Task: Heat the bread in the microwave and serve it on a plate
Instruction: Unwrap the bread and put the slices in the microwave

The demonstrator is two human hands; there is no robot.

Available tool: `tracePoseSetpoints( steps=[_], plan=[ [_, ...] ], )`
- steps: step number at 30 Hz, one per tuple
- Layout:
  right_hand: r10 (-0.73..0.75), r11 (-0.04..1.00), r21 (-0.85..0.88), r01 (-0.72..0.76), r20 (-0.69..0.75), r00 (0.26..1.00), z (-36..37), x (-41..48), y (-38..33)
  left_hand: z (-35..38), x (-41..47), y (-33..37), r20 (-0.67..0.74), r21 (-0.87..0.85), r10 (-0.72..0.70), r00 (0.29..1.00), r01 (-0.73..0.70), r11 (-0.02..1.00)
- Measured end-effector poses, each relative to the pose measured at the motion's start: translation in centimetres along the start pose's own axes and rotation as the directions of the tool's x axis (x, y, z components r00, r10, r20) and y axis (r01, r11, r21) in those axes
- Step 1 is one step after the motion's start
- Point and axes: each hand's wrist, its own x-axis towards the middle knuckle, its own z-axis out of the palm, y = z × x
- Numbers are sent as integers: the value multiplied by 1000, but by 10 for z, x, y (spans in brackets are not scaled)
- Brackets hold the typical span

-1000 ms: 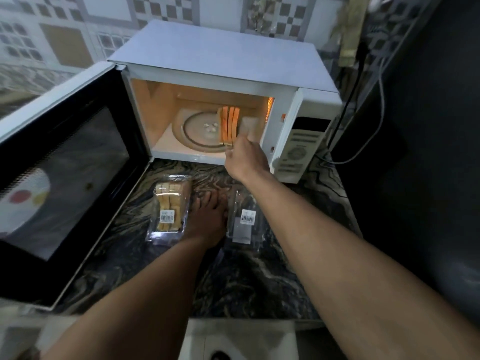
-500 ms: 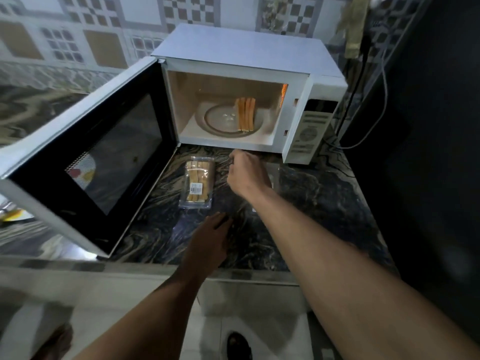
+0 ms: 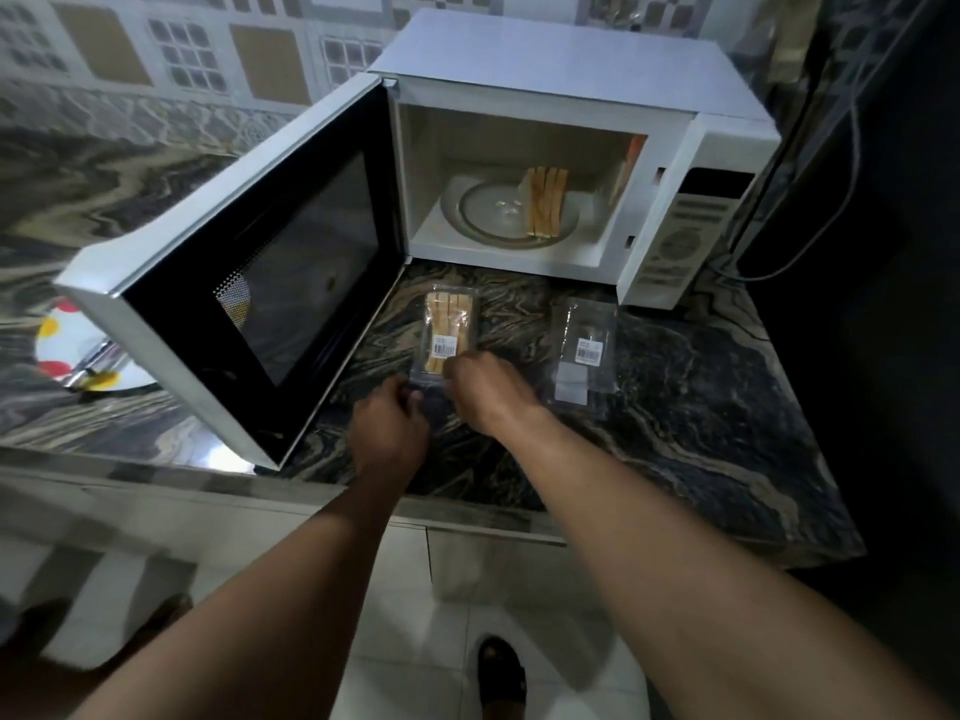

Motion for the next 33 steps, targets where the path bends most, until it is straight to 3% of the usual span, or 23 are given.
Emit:
tracePoseSetpoints(
  steps=[7,19,26,33],
  plan=[
    [74,997,28,-74,5,997,8,10,2,-5,7,11,27,-128,-193,981,195,972],
    [11,999,47,-13,36,999,7,21,7,-1,19,23,70,-283,-473,878,473,834],
    [22,998,59,-25,40,999,-5,23,8,-3,22,28,79,-267,-523,849,523,809],
    [-84,993,65,97,-188,979,-15,11,10,-11,23,36,103,-165,-454,885,465,870]
  ],
)
